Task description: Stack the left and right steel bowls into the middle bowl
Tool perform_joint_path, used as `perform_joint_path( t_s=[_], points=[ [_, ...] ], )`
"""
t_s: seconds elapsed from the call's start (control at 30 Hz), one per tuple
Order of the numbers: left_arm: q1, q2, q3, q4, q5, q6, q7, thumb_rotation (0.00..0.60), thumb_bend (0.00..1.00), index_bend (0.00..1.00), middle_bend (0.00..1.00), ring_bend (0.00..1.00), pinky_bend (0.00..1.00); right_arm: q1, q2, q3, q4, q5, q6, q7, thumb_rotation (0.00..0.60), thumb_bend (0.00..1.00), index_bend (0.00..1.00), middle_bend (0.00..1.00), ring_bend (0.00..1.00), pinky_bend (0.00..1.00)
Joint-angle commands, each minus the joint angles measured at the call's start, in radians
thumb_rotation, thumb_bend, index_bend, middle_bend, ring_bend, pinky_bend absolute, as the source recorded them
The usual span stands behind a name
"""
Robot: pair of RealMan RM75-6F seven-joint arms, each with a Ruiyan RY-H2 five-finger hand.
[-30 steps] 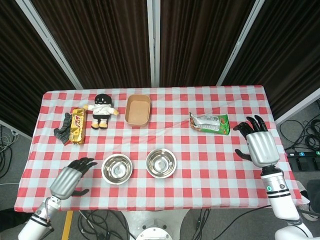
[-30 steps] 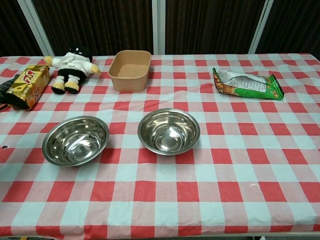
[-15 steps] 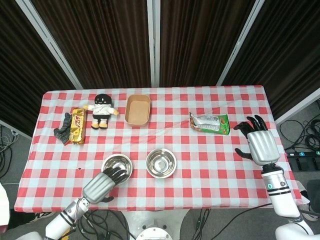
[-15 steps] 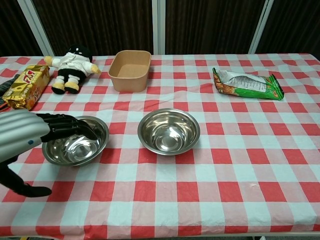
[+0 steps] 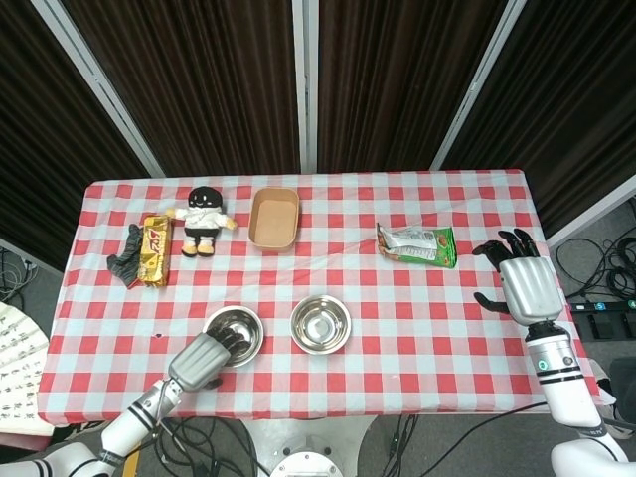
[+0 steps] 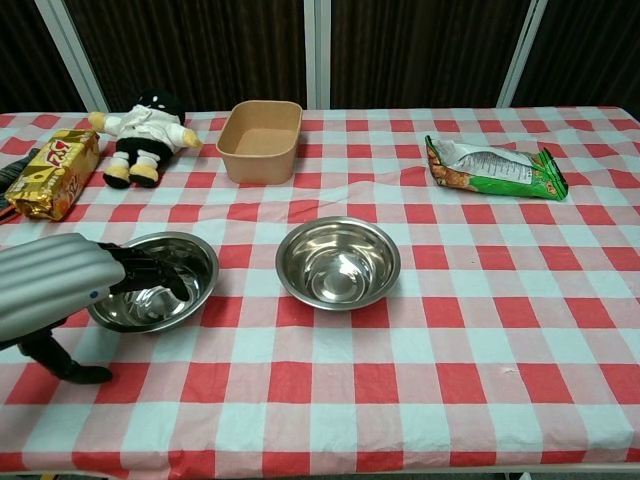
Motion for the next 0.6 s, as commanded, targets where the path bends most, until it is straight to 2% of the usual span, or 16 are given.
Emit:
perform_joint_path(
  t_s=[0.03,0.3,0.6],
  points=[
    [-0.005,0.001,-0.003,0.005,-0.005,0.005,0.000,0.600,0.19,0.31,0.36,0.27,0.35,0.002,-0.005,-0.001,0.006,-0.001,-0.004,0.004,0.600,0.08,0.31,0.29,0.13,0.10],
    [-0.021,0.008,-0.010,0.010,-0.025,0.002,0.002,0.600,0.24,0.35,0.39,0.30,0.38,0.008,-0.019,-0.002,0.026,0.000,-0.016,0.012,0.600,0.08,0.31,0.29,0.13,0.10],
    [-0.030,-0.034,-0.001,0.067,-0.009,0.027,0.015,0.600,0.29,0.40,0.43,0.35,0.43,0.007,-0.023,-0.003,0.035,0.005,-0.020,0.011,0.600,0.08,0.31,0.29,0.13,0.10]
  ],
)
